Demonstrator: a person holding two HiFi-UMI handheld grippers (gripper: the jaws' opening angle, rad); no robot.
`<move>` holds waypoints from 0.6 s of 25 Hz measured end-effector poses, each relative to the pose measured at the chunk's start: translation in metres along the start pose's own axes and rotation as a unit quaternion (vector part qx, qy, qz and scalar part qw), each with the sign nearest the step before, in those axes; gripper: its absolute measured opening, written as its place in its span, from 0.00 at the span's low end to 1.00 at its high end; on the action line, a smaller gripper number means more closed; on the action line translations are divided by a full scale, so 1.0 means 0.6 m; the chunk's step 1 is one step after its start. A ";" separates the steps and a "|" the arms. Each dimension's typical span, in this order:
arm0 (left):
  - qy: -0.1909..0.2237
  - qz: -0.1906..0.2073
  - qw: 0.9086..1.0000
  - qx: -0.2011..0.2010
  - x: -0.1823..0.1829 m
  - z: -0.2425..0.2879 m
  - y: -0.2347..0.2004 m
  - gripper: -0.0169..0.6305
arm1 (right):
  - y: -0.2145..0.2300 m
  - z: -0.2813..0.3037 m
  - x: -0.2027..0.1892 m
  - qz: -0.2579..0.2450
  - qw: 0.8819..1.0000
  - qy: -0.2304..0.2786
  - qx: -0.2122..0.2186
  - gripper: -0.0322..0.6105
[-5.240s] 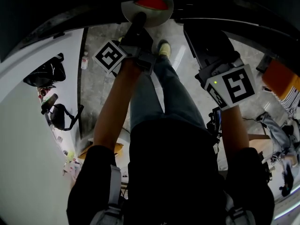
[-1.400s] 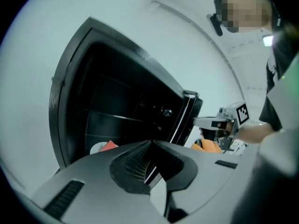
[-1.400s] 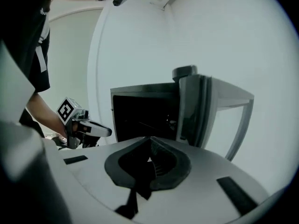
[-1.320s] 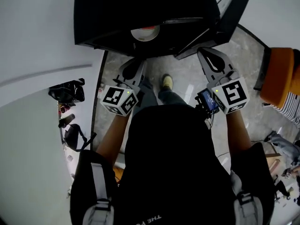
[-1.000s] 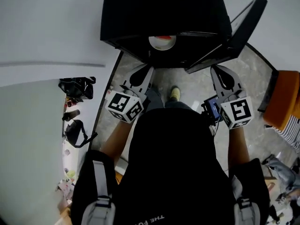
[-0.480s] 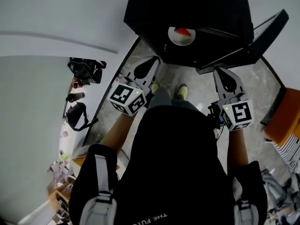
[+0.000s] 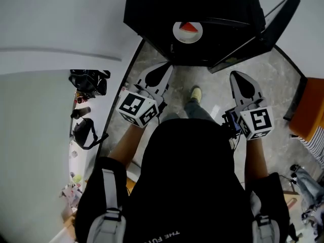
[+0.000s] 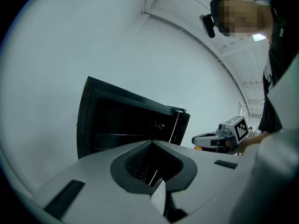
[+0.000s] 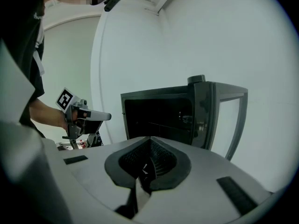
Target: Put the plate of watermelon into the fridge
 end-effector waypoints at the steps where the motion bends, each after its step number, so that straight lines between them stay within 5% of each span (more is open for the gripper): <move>1: 0.000 -0.001 1.000 -0.002 -0.003 -0.007 0.002 0.05 | -0.009 -0.005 -0.001 0.002 1.000 0.000 -0.002 0.06; 15: 0.022 -0.008 0.999 -0.025 -0.059 -0.209 0.052 0.05 | -0.180 -0.110 -0.004 -0.008 0.999 0.012 -0.041 0.06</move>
Point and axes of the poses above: the fingertips, and each gripper's own axes: z forward along the fingers, y to its right, x out of its top, the point moved 3 cm from there along -z, backward along the fingers, and after that the axes turned 11 degrees about -z, right-handed, at the moved point
